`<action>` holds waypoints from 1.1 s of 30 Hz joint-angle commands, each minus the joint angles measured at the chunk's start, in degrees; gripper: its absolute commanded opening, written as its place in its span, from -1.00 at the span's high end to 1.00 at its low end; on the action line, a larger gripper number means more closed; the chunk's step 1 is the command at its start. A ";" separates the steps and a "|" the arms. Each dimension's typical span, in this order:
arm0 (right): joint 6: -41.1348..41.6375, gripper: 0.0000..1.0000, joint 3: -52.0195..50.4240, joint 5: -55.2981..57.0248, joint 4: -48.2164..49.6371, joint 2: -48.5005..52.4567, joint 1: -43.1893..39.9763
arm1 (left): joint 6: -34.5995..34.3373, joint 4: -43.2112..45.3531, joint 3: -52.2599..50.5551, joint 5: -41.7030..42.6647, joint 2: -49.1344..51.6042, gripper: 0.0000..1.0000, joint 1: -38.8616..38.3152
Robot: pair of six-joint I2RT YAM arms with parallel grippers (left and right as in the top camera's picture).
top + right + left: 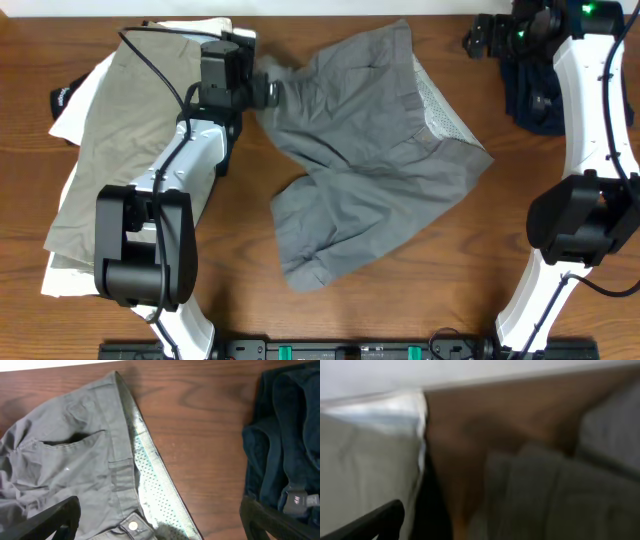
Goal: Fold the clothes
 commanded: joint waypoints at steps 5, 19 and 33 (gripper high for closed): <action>-0.87 -0.99 0.39 0.87 -1.11 -0.26 0.48 | 0.76 -14.21 0.63 0.13 -2.01 -0.96 0.07; -0.90 -0.99 0.39 0.87 -1.73 -0.26 0.55 | 0.31 -18.80 0.63 -0.35 -3.72 -0.96 0.57; -1.29 -0.98 0.02 0.85 -0.96 0.09 0.68 | -6.19 -17.81 0.63 2.73 -1.79 -0.52 0.52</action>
